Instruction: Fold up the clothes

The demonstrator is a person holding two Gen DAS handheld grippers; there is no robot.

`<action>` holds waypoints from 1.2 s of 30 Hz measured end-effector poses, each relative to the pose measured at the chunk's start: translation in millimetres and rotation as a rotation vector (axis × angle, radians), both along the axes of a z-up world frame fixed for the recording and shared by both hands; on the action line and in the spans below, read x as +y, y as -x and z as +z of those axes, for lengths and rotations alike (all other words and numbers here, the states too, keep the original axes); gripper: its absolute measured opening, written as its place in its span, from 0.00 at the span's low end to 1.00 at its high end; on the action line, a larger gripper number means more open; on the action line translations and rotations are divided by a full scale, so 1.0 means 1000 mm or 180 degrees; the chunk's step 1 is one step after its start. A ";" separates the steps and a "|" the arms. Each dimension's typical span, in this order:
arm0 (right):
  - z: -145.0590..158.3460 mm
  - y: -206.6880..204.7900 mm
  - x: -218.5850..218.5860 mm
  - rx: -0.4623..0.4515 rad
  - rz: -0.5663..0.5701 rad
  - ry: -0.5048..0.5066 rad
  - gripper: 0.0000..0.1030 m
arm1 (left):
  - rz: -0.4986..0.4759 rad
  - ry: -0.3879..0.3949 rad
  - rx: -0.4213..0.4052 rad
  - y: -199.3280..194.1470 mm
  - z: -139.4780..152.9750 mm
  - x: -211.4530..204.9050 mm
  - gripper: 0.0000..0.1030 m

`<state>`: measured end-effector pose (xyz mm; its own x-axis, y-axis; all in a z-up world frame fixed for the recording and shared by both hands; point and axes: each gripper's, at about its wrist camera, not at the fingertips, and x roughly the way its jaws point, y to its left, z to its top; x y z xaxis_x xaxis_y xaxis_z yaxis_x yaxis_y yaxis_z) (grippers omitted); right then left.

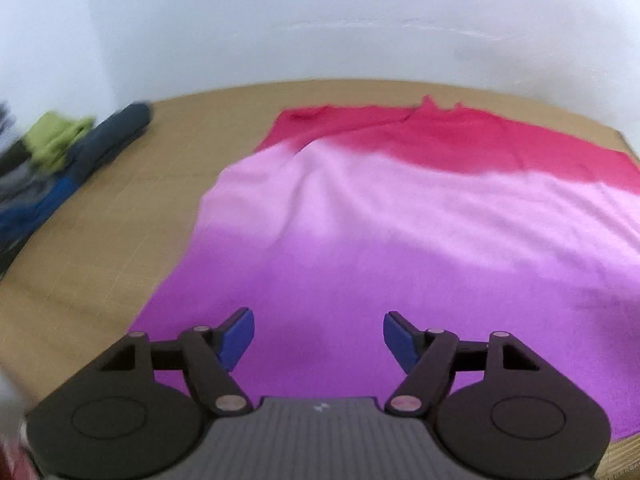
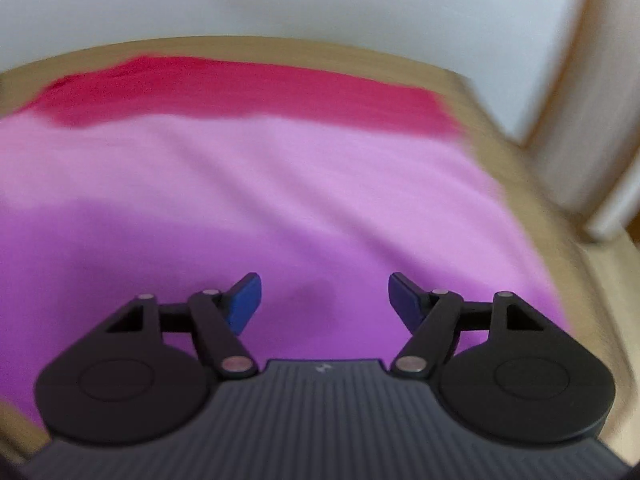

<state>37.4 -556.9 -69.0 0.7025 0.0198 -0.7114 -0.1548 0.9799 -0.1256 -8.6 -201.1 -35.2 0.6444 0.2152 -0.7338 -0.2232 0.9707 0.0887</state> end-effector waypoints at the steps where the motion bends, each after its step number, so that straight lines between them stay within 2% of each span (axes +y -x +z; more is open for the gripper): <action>1: 0.001 -0.003 0.028 -0.0012 0.0174 -0.0017 0.70 | -0.0060 0.0046 0.0015 -0.007 -0.005 0.008 0.71; 4: 0.001 -0.013 0.107 -0.0057 0.0374 -0.0168 0.70 | -0.0224 0.0155 0.0094 -0.018 -0.021 0.035 0.71; 6: -0.005 -0.028 0.152 0.0071 0.0436 -0.0351 0.70 | -0.0330 0.0148 0.0132 -0.022 -0.030 0.050 0.71; 10: -0.024 -0.045 0.229 0.0223 0.0692 -0.0363 0.70 | -0.0349 0.0150 0.0223 -0.023 -0.039 0.083 0.71; 12: -0.037 -0.050 0.253 0.0332 0.0722 -0.0267 0.70 | -0.0318 0.0150 0.0234 -0.021 -0.036 0.097 0.81; 14: -0.050 -0.051 0.255 0.0437 0.0658 -0.0200 0.71 | -0.0288 0.0150 0.0245 -0.019 -0.034 0.111 0.82; 16: -0.054 -0.048 0.245 0.0472 0.0516 -0.0245 0.79 | -0.0258 0.0150 0.0255 -0.017 -0.031 0.125 0.83; 19: -0.051 -0.057 0.219 0.0619 0.0267 -0.0253 0.80 | -0.0212 0.0150 0.0271 -0.014 -0.027 0.146 0.80; 21: -0.050 -0.063 0.208 0.0719 0.0129 -0.0245 0.80 | -0.0182 0.0150 0.0282 -0.012 -0.025 0.160 0.71; 24: -0.038 -0.069 0.210 0.0740 0.0107 -0.0165 0.79 | -0.0136 0.0151 0.0298 -0.009 -0.021 0.180 0.72; 28: -0.012 -0.097 0.240 0.0500 0.0493 -0.0160 0.79 | -0.0635 0.0440 0.0037 -0.044 -0.016 0.141 0.74; 32: 0.008 -0.169 0.291 0.0318 0.0889 -0.0462 0.79 | -0.1102 0.0726 0.0091 -0.081 -0.039 0.097 0.71; 36: 0.003 -0.260 0.355 0.0261 0.1096 -0.0676 0.75 | -0.1261 0.1182 0.0065 -0.094 -0.054 0.089 0.71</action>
<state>297.0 -202.3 -65.8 0.5703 0.3962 -0.7196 -0.4792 0.8719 0.1003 85.7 -112.1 -89.5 0.6083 -0.3176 -0.7274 0.1645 0.9470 -0.2759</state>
